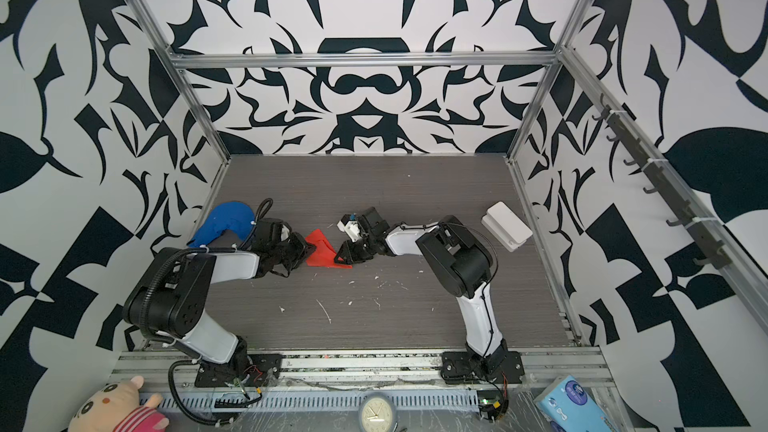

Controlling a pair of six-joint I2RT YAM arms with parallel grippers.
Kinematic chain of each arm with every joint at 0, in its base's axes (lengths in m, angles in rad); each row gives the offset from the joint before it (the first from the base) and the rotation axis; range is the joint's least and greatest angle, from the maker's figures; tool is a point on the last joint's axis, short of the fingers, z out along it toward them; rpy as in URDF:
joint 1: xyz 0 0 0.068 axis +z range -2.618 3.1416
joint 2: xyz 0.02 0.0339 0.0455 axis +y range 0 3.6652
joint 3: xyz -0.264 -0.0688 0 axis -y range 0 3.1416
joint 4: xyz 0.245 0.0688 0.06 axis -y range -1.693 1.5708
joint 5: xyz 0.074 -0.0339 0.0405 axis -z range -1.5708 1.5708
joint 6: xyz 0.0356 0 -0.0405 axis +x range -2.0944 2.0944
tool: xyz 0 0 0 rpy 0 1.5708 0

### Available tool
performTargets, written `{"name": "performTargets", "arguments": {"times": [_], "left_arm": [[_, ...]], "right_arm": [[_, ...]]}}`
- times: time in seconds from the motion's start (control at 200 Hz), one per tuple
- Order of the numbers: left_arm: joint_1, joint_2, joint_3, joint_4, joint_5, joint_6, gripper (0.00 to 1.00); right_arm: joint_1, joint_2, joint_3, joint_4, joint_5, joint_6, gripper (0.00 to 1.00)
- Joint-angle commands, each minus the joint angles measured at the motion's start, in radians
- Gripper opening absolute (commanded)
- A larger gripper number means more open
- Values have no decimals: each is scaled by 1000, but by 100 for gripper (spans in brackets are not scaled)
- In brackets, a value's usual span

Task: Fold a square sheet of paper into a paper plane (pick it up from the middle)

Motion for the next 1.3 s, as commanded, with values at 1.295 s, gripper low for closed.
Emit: {"name": "performTargets", "arguments": {"times": [1.295], "left_arm": [[-102, -56, -19, 107, 57, -35, 19]], "right_arm": [[5, -1, -20, -113, 167, -69, 9]]}}
